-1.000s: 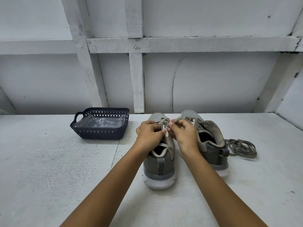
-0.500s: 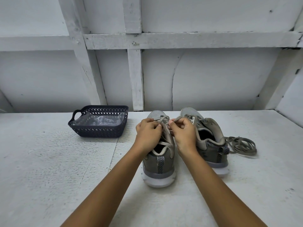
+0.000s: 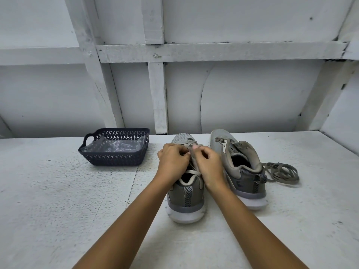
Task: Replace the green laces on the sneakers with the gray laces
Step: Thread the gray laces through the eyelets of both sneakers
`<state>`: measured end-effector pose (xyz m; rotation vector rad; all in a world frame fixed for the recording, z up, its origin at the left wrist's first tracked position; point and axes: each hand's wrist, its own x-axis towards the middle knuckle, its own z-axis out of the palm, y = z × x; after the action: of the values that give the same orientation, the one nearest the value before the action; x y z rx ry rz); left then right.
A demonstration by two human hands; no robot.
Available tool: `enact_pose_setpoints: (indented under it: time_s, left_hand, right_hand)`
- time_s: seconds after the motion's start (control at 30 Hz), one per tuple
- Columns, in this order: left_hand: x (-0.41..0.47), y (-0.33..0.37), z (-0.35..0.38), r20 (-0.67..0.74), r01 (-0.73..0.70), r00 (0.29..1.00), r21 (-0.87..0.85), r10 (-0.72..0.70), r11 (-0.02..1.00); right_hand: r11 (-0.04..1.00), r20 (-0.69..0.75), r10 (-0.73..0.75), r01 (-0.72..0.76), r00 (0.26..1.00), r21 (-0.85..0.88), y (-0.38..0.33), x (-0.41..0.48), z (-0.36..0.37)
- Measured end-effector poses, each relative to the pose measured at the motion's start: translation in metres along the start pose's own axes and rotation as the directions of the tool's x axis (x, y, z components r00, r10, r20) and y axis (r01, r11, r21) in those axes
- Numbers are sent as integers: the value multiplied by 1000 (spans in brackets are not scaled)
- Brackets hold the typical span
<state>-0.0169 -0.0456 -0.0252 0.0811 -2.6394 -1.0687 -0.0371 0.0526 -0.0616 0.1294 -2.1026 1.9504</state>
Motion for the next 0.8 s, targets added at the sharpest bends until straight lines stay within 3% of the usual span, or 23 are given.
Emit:
enact_pose_setpoints:
  time_s: [0.23, 0.3, 0.33, 0.37, 0.43, 0.47, 0.53, 0.57, 0.6, 0.67, 0.73, 0.8]
  left_hand:
    - [-1, -5, -4, 36, 2, 999, 13, -2, 1000]
    - [-6, -5, -16, -15, 5, 1000, -119, -7, 993]
    - [-8, -6, -26, -22, 38, 999, -289, -46, 956]
    - [-9, -8, -37, 2, 74, 996, -521, -86, 850]
    - [-9, -16, -60, 86, 119, 992, -888, -94, 444]
    - [-8, -22, -72, 90, 112, 992, -954, -89, 277]
    - [-3, -36, -92, 60, 76, 990, -989, -131, 126]
    - [1, -42, -101, 41, 65, 984, -988, -172, 138]
    - [5, -48, -110, 18, 65, 977, -974, -213, 216]
    - [8, -52, -121, -28, 108, 972, -827, -232, 551]
    - [9, -49, -119, -21, 142, 985, -468, -171, 872]
    - [7, -43, -106, 34, 33, 999, -68, -31, 997]
  right_hand:
    - [989, 81, 76, -86, 994, 121, -2, -1, 0]
    - [984, 78, 111, -121, 991, 135, -1, -2, 1]
    - [982, 75, 127, -136, 989, 130, 0, -2, 1]
    - [983, 71, 139, -146, 988, 115, 0, -2, 0]
    - [985, 57, 143, -148, 988, 85, -2, -2, -1]
    - [986, 54, 140, -144, 989, 79, -2, -3, -1]
    - [989, 50, 129, -132, 990, 69, -3, -4, -2]
    - [990, 49, 126, -129, 991, 59, -4, -4, -1]
    - [990, 46, 127, -130, 991, 56, -4, -4, -1]
    - [989, 43, 131, -133, 990, 65, -3, -4, -1]
    - [990, 45, 128, -131, 991, 61, -4, -5, -1]
    - [990, 44, 126, -128, 991, 56, -4, -5, -1]
